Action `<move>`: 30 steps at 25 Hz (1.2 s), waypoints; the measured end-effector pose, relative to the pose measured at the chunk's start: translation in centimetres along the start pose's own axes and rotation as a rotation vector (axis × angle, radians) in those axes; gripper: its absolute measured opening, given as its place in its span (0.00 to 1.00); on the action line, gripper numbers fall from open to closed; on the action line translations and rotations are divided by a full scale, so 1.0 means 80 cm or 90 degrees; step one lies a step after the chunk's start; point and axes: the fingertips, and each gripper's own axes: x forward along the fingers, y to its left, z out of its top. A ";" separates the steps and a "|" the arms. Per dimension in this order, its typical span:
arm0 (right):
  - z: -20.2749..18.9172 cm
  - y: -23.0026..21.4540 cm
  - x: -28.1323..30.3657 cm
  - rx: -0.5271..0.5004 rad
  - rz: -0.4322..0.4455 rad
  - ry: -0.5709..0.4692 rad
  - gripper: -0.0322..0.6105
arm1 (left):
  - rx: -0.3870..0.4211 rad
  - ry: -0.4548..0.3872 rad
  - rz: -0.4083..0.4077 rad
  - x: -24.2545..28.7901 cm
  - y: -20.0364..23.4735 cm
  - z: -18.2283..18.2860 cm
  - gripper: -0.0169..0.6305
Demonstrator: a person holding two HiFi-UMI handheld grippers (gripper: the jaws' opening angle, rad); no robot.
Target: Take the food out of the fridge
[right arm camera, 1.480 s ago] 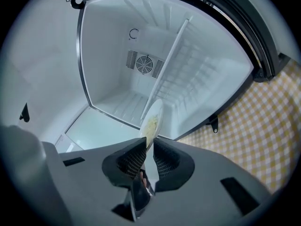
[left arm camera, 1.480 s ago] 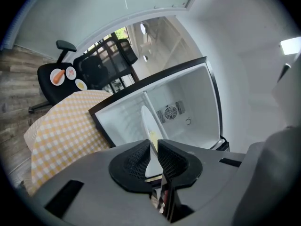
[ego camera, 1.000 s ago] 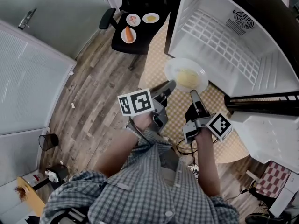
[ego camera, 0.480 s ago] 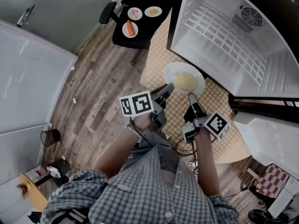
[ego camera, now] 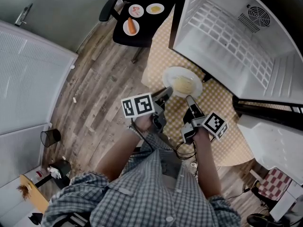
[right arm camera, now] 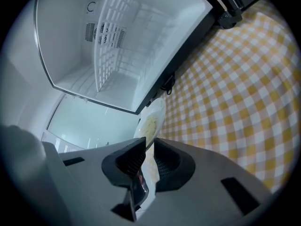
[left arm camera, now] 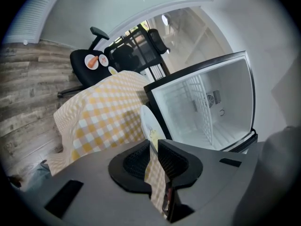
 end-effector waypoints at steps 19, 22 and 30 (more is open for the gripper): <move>-0.021 -0.050 0.019 0.023 -0.095 0.038 0.11 | -0.025 0.066 0.061 0.016 0.052 -0.021 0.11; -0.020 -0.053 0.020 0.016 -0.110 0.036 0.11 | -0.024 0.091 0.088 0.019 0.056 -0.024 0.11; -0.019 -0.053 0.018 -0.014 -0.119 0.034 0.11 | 0.003 0.123 0.118 0.020 0.055 -0.030 0.13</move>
